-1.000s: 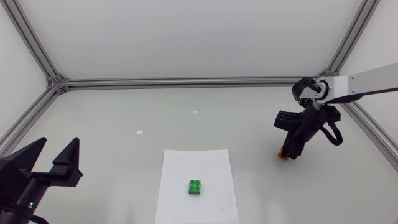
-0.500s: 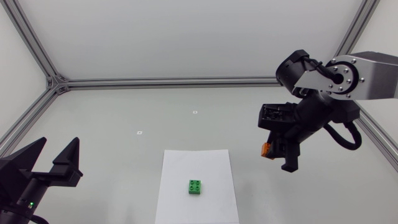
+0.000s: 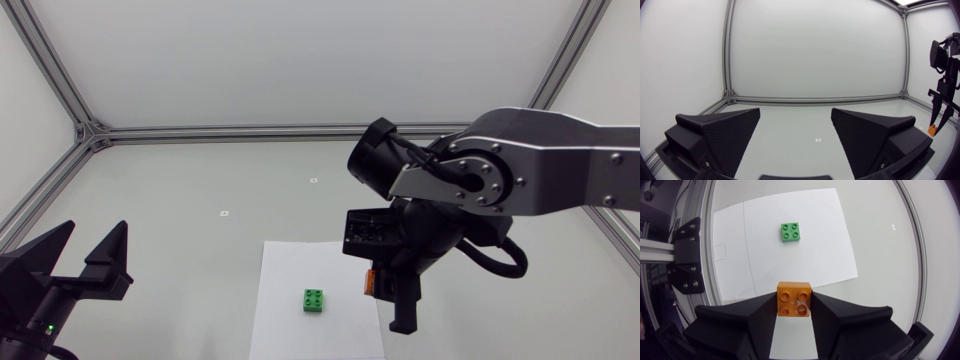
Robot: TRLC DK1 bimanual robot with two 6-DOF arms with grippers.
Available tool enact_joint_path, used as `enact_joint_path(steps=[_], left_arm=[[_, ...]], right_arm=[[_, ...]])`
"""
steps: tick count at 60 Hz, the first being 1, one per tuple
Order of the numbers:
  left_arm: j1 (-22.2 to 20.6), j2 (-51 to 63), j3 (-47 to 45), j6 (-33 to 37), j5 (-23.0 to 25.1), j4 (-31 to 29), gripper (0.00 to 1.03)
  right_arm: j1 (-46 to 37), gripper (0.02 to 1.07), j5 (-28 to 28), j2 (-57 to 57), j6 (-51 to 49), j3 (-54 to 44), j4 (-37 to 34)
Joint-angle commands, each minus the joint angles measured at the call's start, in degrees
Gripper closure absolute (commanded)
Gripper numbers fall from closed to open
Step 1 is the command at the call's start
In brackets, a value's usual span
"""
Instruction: Pick up the orange 2x2 brick with the right arm and stack it on top of the green 2x2 brick in the center
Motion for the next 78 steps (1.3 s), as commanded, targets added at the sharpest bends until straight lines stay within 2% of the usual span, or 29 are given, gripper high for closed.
enact_joint_path(steps=[1,31,78], left_arm=[[-0.04,-0.23,-2.35,0.33,0.16,-0.65,0.04],[-0.04,-0.23,-2.35,0.42,0.16,-0.65,0.04],[-0.04,-0.23,-2.35,0.33,0.16,-0.65,0.04]], right_arm=[[2.07,0.84,0.30,2.69,2.60,1.77,0.83],[7.34,0.84,0.39,11.66,5.50,8.01,3.47],[8.48,0.84,0.57,21.77,3.48,12.58,7.07]])
